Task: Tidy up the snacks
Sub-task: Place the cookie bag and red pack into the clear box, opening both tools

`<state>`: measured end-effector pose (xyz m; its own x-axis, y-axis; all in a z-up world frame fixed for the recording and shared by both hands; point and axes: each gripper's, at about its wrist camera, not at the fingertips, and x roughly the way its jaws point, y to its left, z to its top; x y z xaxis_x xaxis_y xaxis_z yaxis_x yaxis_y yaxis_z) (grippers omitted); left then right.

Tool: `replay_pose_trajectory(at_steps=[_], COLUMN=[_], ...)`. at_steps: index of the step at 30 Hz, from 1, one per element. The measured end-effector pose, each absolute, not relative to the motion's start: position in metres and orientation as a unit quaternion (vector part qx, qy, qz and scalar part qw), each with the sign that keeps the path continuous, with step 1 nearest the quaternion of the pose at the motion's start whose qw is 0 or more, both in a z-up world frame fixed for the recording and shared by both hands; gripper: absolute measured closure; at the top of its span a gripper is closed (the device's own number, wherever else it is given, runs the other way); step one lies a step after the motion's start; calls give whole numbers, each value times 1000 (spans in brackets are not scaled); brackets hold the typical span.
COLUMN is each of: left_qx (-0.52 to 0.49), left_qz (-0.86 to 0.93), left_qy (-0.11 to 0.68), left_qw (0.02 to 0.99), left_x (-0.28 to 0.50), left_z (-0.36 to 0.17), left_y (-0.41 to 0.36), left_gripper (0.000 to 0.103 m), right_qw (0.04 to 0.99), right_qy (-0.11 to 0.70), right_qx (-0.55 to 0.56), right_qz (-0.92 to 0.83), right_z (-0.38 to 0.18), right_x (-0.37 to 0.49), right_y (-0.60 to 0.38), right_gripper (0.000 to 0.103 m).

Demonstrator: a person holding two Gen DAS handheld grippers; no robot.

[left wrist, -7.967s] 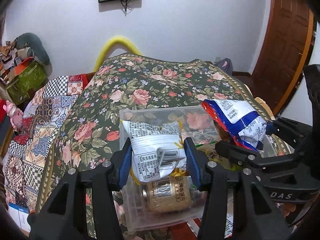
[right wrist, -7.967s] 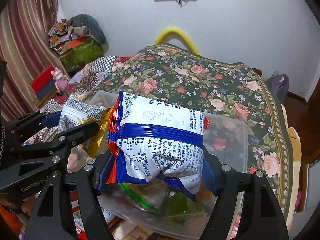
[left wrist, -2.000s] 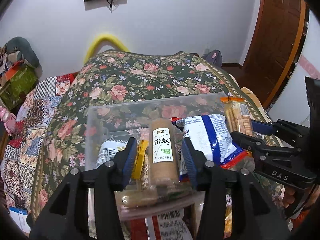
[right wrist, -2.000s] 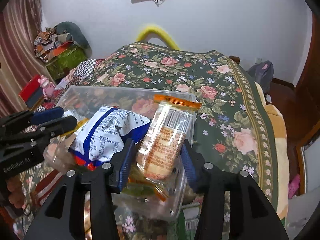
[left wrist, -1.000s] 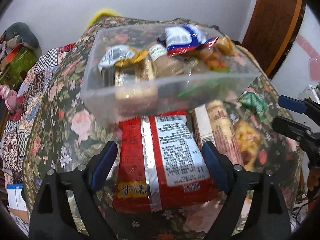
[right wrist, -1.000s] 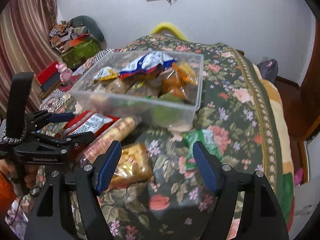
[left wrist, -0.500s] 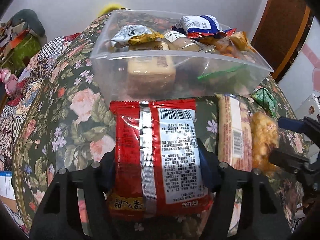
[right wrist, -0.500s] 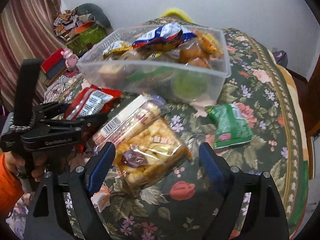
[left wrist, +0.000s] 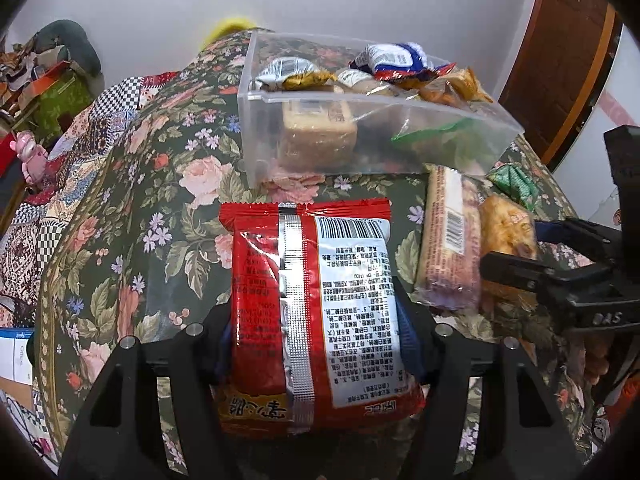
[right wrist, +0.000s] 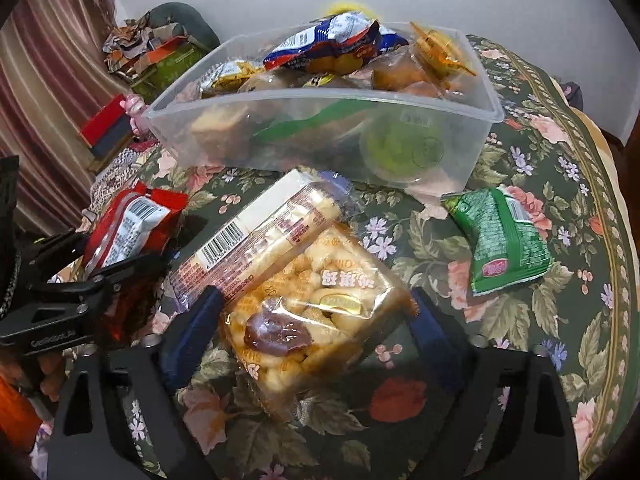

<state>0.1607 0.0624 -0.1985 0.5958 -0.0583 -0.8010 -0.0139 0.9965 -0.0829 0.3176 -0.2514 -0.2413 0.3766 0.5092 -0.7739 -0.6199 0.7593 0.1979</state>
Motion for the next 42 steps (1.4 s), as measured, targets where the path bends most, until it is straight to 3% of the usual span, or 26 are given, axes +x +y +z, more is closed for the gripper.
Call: replay_pose_trajectory(at_steps=[9,25,42], left_qx=[-53,-52,-56], left_qz=[-26,-21,-5], left_qy=[414,339,362], left_qw=[908,939,930], left_x=[163,206,292], left_z=[-165,-95,-114], left_y=[70,67,76], left_gripper=[39,39,39], right_qw=[839,881,888], right_qy=[429,340,353], right_qx=[-64,-39,-40], right_qz=[329,327,293], right_z=[-227,-154,-166], right_x=[315,342,402], right_y=[-265,-257,-223], right_gripper=[25,25,25])
